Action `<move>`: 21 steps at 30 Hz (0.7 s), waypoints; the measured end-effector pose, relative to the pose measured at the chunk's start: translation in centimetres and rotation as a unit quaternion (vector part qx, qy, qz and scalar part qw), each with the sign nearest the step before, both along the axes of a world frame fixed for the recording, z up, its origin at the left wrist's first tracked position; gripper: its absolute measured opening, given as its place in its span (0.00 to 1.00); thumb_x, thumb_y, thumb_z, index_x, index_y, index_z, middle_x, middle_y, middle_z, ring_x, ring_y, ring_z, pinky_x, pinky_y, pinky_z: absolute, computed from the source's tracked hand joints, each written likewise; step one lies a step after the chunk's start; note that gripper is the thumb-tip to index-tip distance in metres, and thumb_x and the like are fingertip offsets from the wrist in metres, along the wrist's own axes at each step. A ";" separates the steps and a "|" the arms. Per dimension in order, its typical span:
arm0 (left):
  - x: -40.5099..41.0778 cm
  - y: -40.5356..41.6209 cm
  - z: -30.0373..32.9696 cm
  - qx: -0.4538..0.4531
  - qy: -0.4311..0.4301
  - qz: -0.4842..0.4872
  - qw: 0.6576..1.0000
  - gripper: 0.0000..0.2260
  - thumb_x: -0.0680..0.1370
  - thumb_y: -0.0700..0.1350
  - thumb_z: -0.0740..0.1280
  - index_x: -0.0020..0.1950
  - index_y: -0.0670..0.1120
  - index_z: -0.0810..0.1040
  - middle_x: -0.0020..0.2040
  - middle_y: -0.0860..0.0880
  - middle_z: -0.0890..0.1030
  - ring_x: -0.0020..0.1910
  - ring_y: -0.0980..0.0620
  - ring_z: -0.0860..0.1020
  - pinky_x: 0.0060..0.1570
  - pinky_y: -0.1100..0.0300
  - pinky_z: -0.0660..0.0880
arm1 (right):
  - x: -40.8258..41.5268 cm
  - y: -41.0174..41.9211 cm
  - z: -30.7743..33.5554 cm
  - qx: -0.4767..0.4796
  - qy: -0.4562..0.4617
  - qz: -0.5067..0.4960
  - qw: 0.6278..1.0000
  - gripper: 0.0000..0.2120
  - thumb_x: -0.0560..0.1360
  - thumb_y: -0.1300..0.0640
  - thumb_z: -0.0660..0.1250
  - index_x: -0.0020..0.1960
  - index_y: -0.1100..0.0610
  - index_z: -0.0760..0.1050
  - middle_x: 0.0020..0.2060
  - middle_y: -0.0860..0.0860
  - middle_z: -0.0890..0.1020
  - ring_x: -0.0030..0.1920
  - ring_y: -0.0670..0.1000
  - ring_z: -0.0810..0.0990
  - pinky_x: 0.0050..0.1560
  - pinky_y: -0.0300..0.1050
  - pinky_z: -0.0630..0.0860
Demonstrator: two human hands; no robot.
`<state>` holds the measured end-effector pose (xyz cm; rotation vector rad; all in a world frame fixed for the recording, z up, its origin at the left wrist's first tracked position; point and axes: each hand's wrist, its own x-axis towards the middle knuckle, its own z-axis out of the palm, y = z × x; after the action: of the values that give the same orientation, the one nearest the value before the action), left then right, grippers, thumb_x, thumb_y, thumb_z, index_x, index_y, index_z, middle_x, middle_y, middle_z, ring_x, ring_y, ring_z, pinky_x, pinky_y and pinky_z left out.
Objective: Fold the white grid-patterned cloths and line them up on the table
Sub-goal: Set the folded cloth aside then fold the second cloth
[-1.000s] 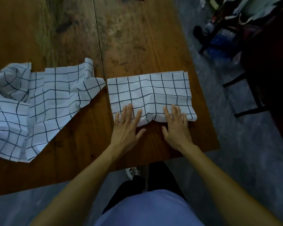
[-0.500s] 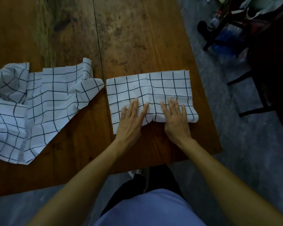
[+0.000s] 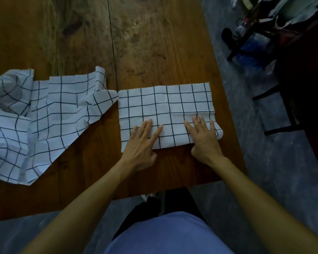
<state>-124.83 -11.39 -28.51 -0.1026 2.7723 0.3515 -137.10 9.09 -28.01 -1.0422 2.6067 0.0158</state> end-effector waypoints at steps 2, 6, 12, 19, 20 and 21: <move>-0.1 0.2 0.0 0.020 0.004 0.002 1.000 0.38 0.75 0.62 0.57 0.77 0.55 0.38 0.77 0.43 0.39 0.76 0.46 0.37 0.73 0.49 0.36 | 0.1 0.1 0.4 -0.001 -0.041 -0.014 0.999 0.46 0.66 0.63 0.65 0.78 0.50 0.47 0.78 0.56 0.46 0.77 0.55 0.39 0.74 0.57 0.34; -0.8 1.1 -0.2 0.030 0.039 0.029 0.998 0.31 0.78 0.65 0.49 0.78 0.55 0.43 0.78 0.44 0.42 0.76 0.47 0.40 0.74 0.49 0.39 | 0.6 0.1 1.3 -0.108 -0.117 -0.055 0.986 0.40 0.68 0.59 0.60 0.78 0.49 0.51 0.78 0.53 0.46 0.77 0.52 0.39 0.74 0.51 0.34; -0.8 2.3 -1.7 0.010 -0.017 0.096 0.995 0.29 0.79 0.64 0.41 0.77 0.54 0.39 0.77 0.44 0.36 0.75 0.46 0.34 0.74 0.44 0.39 | 0.7 -2.1 -0.8 -0.086 -0.133 -0.067 0.985 0.28 0.81 0.45 0.51 0.78 0.47 0.45 0.78 0.52 0.41 0.76 0.50 0.35 0.76 0.54 0.38; -2.1 2.5 -1.7 -0.006 0.031 0.078 0.996 0.27 0.80 0.60 0.42 0.78 0.52 0.44 0.78 0.43 0.42 0.76 0.45 0.39 0.73 0.47 0.39 | 0.5 -2.0 -3.1 -0.004 -0.069 -0.033 0.997 0.33 0.76 0.33 0.37 0.75 0.45 0.30 0.74 0.53 0.28 0.73 0.52 0.26 0.71 0.55 0.28; -2.6 2.6 -1.7 -0.005 0.035 0.081 0.996 0.28 0.80 0.60 0.42 0.78 0.52 0.45 0.78 0.42 0.43 0.76 0.45 0.39 0.73 0.47 0.40 | 0.4 -2.1 -3.0 -0.008 -0.066 -0.030 0.997 0.33 0.76 0.33 0.37 0.75 0.45 0.31 0.74 0.53 0.29 0.73 0.52 0.26 0.72 0.54 0.28; -2.9 2.6 -1.9 -0.006 0.033 0.085 0.996 0.28 0.80 0.60 0.42 0.78 0.52 0.45 0.78 0.43 0.42 0.76 0.45 0.39 0.73 0.47 0.40 | 0.3 -2.3 -3.0 -0.014 -0.067 -0.024 0.997 0.32 0.76 0.34 0.37 0.75 0.45 0.32 0.74 0.53 0.30 0.74 0.52 0.27 0.72 0.54 0.28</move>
<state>-127.78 -8.74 -30.37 -0.3383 2.8393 0.3865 -136.78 6.79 -31.01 -0.9548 2.5160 -0.0981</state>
